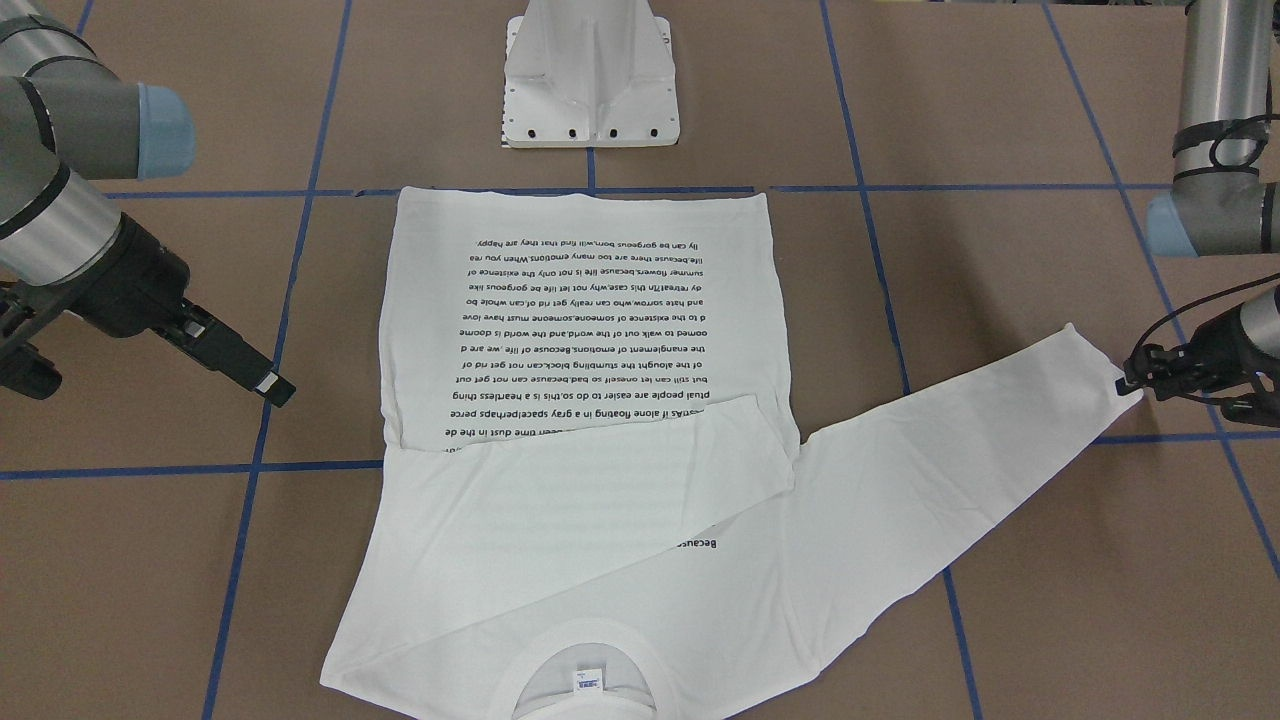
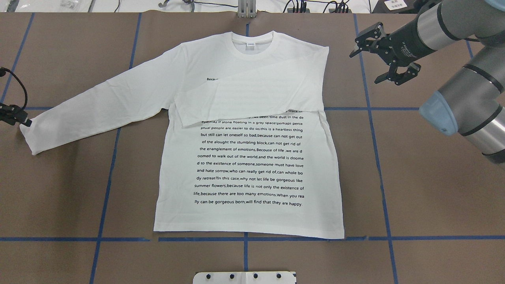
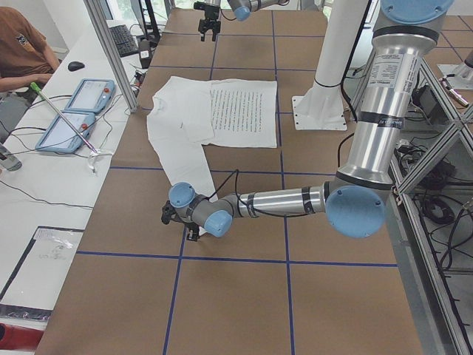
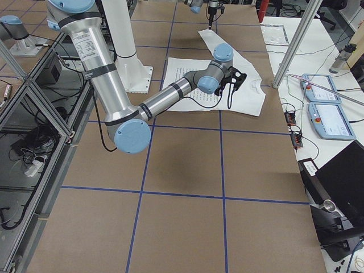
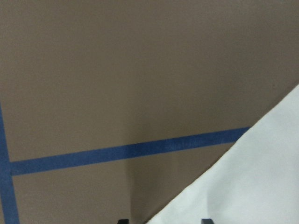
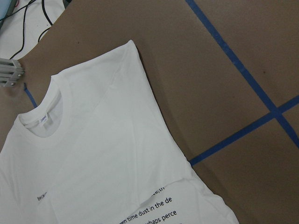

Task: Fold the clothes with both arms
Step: 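Release the sleeve and withdraw the right gripper while the left gripper grasps the other cuff, then carry the sleeve across the shirt toward the collar with the left gripper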

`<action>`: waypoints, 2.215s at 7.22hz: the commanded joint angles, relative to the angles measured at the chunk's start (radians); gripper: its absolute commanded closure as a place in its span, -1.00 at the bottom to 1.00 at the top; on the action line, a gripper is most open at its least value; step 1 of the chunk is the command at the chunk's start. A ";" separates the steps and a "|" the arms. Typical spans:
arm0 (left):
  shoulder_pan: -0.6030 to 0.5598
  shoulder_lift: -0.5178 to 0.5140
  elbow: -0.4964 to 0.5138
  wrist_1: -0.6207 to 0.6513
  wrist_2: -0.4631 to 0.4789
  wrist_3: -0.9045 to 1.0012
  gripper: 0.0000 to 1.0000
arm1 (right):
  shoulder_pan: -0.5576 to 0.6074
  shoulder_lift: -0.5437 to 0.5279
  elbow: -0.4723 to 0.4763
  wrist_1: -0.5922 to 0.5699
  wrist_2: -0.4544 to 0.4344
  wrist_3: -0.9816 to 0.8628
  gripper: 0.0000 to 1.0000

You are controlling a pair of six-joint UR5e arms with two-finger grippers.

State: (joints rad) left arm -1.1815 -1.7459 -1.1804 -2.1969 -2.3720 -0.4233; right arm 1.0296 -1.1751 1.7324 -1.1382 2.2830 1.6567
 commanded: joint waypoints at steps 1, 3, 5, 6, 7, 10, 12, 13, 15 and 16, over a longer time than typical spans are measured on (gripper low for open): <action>0.009 0.003 0.001 0.000 0.000 0.001 -0.18 | 0.001 0.000 0.003 0.000 0.003 0.000 -0.98; 0.014 0.003 -0.001 0.000 0.000 -0.009 0.25 | 0.001 -0.006 0.015 -0.002 0.001 0.000 -0.98; 0.013 -0.007 -0.011 0.006 -0.001 -0.005 1.00 | 0.001 -0.008 0.013 -0.002 0.000 0.000 -0.98; 0.013 0.002 -0.051 0.006 -0.006 -0.005 1.00 | 0.001 -0.008 0.013 -0.002 0.001 0.000 -0.98; 0.011 0.006 -0.074 0.008 -0.010 -0.006 1.00 | 0.001 -0.008 0.009 -0.002 0.001 0.000 -0.98; 0.017 -0.033 -0.230 0.006 -0.099 -0.191 1.00 | 0.006 -0.035 0.001 0.003 0.009 -0.035 -0.98; 0.093 -0.154 -0.327 0.003 -0.096 -0.431 1.00 | 0.043 -0.098 0.001 0.005 0.007 -0.147 -0.98; 0.165 -0.258 -0.331 0.003 -0.086 -0.601 1.00 | 0.072 -0.136 0.001 0.009 0.010 -0.219 -0.99; 0.316 -0.450 -0.315 0.002 0.043 -0.861 1.00 | 0.118 -0.223 0.003 0.011 0.010 -0.383 -0.99; 0.368 -0.537 -0.302 -0.001 0.122 -0.955 1.00 | 0.138 -0.260 0.007 0.012 0.009 -0.423 -0.99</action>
State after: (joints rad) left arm -0.8860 -2.1739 -1.4944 -2.1953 -2.3410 -1.2488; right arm 1.1412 -1.3872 1.7355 -1.1278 2.2930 1.3009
